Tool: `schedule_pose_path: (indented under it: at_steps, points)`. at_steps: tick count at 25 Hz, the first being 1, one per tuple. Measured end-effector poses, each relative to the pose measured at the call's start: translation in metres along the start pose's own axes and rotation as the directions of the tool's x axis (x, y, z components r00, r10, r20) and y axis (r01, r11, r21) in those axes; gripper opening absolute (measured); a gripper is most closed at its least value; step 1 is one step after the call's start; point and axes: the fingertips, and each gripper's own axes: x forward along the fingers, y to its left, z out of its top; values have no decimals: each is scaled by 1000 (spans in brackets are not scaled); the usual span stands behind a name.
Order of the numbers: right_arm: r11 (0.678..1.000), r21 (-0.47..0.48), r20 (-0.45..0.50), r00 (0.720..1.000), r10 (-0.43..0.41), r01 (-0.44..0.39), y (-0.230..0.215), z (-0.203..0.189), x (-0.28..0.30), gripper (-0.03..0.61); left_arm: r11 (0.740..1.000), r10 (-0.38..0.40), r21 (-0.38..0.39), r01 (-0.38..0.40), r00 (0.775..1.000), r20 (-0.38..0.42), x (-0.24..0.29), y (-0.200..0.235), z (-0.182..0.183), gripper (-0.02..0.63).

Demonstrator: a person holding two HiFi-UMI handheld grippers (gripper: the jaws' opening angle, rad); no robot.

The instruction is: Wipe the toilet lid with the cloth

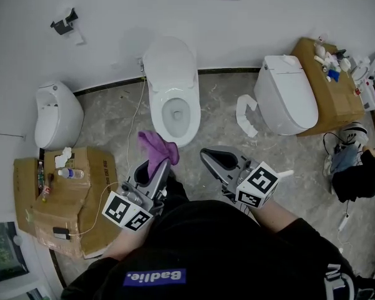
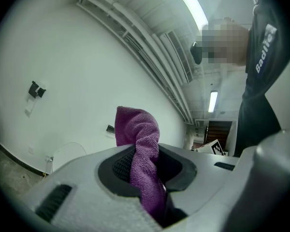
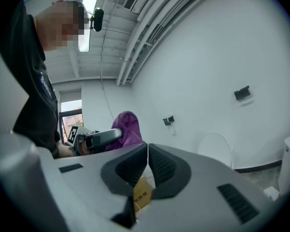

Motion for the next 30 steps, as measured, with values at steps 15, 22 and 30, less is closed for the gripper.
schedule_pose_path:
  at_steps: [15, 22, 30]
  points:
    - [991, -15, -25, 991, -130, 130, -105, 62, 175, 31, 995, -95, -16, 95, 995, -29, 82, 208, 62, 81]
    - [994, 11, -33, 994, -109, 109, -153, 64, 189, 31, 998, -56, -16, 55, 998, -39, 122, 234, 55, 81]
    - [999, 27, -52, 998, 29, -28, -223, 73, 204, 31, 994, 110, 10, -109, 993, -47, 175, 261, 43, 81]
